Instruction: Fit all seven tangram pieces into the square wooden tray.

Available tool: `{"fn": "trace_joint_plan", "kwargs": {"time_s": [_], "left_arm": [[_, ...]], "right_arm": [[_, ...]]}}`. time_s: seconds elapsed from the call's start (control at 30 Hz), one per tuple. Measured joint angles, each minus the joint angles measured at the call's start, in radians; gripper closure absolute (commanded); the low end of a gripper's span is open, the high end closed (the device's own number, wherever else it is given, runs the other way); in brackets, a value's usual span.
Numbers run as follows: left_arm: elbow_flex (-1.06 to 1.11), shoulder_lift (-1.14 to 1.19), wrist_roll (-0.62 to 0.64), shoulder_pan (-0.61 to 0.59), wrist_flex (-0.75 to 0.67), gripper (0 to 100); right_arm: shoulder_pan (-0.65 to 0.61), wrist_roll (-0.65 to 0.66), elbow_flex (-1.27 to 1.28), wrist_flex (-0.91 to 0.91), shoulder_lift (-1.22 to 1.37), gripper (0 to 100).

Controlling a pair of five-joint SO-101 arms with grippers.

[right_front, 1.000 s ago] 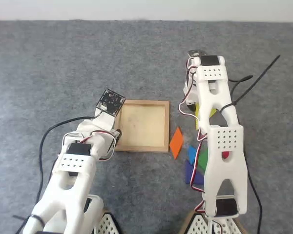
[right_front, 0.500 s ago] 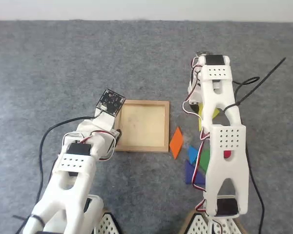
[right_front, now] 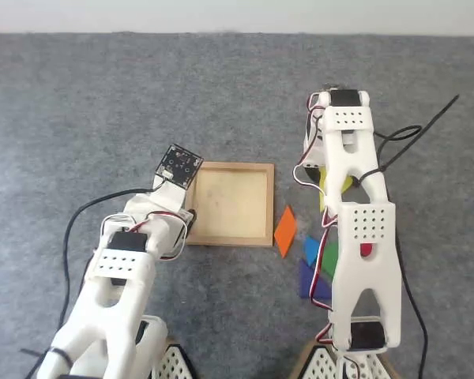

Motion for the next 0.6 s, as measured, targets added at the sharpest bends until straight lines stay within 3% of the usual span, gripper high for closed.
{"fn": "trace_joint_plan", "kwargs": {"time_s": [0.6], "left_arm": [[0.000,0.000,-0.002,0.002,0.000,82]], "right_arm": [[0.002,0.023,-0.012,0.008,0.002,72.9]]}}
